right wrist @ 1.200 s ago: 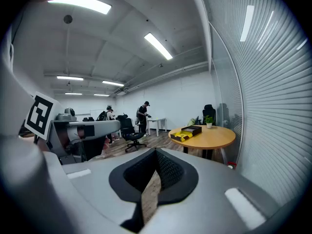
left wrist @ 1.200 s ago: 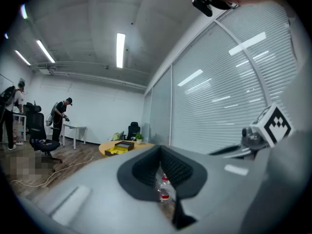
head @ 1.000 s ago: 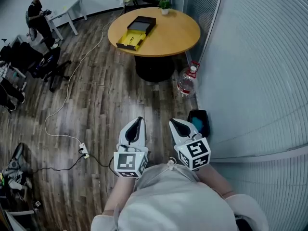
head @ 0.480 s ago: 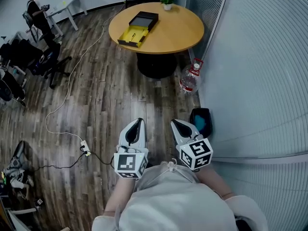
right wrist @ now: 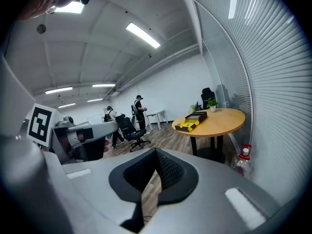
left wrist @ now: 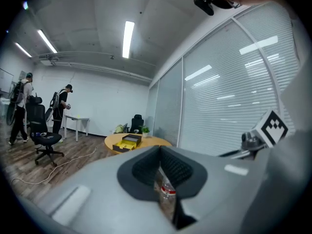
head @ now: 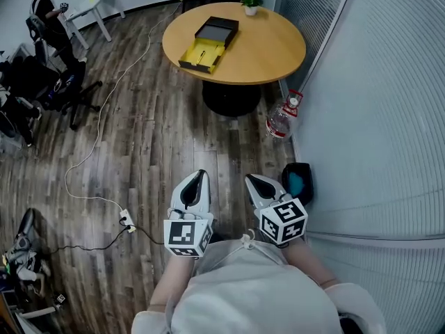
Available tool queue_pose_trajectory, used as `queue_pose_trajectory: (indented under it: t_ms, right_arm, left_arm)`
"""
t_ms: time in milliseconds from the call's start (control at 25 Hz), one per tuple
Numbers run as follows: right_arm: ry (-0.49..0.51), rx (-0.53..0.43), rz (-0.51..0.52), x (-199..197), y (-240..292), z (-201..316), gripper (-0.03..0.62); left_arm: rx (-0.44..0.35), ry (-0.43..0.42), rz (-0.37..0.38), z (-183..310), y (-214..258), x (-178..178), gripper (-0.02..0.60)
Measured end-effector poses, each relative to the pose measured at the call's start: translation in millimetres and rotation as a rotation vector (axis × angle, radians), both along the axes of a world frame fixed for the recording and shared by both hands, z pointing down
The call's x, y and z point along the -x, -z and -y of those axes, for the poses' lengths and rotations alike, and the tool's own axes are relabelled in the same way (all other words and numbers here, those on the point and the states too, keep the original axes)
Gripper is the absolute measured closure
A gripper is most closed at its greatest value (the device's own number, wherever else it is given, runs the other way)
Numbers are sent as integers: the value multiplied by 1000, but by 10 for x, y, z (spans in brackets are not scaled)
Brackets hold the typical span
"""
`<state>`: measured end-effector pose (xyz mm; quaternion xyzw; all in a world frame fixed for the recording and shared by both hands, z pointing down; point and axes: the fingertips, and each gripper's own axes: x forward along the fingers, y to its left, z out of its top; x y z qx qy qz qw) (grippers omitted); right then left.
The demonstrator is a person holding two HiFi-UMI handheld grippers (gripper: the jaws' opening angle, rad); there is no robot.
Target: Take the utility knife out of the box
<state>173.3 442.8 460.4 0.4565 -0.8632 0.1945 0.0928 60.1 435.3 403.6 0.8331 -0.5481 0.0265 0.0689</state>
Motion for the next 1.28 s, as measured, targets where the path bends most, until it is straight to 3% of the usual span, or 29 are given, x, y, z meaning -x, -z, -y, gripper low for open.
queue_pose_trajectory:
  t_ms: [520, 760, 1080, 1280]
  right_arm:
    - [11, 33, -47, 1555, -87, 1057, 594]
    - [62, 40, -71, 2178, -145, 1410, 594]
    - [121, 54, -77, 2446, -278, 2061, 594]
    - [173, 45, -56, 2501, -278, 2789, 594]
  left_arm:
    - [8, 20, -41, 1024, -9, 1711, 575]
    - [22, 74, -66, 1313, -102, 2369, 575]
    - [44, 153, -68, 1836, -242, 2690, 575]
    - [27, 223, -50, 2439, -181, 2772, 575]
